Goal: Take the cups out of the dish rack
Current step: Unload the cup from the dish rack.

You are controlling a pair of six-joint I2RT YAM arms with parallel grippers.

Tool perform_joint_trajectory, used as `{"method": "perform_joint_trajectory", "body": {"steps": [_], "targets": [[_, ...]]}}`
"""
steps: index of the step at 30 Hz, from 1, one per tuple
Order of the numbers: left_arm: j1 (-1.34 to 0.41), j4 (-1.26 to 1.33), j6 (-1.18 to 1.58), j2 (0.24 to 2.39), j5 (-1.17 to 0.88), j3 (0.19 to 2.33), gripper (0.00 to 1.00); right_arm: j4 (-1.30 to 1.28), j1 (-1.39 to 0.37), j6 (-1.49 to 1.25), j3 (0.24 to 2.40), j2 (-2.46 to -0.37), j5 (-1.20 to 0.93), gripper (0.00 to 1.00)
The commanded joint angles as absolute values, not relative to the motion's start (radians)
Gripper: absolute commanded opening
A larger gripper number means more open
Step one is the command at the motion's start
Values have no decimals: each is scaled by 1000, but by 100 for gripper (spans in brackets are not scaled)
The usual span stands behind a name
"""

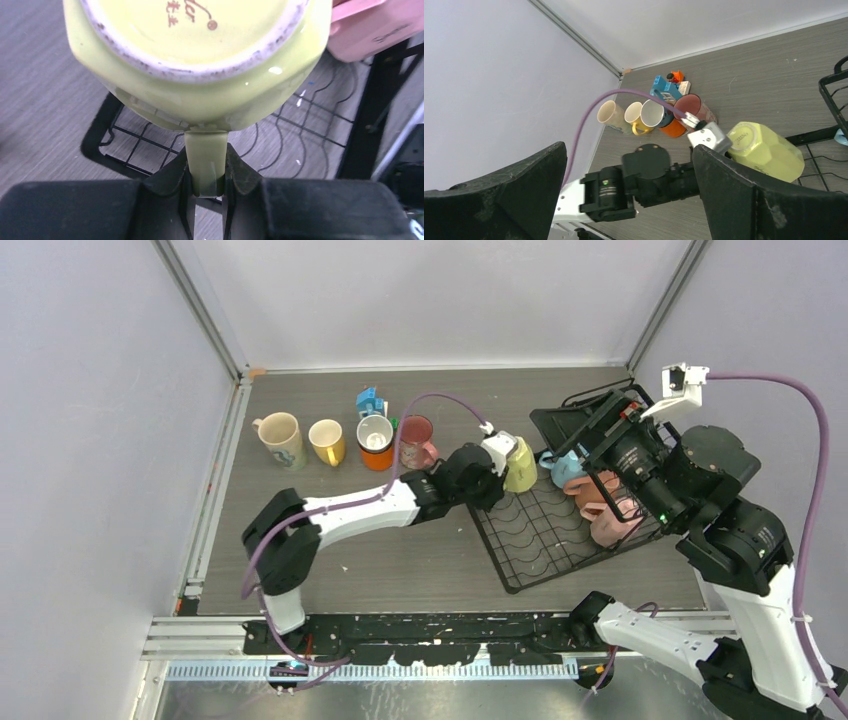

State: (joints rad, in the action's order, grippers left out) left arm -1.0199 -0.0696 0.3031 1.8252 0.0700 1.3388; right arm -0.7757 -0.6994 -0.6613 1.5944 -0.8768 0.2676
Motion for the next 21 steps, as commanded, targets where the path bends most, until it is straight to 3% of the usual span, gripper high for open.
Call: {"method": "perform_joint_trajectory", "body": {"steps": [1,10,21], "targets": [[-1014,87,293,1645,83,1319,0,-690,-705,-685,1575,-896,243,100],[-911,21,345,1363,8,1194,0,-604,-705,-710,1524,-942,183,100],[-717,-104,407,1061,-283,1143,0,-441,-705,-759,1446,-1031,56,100]]}}
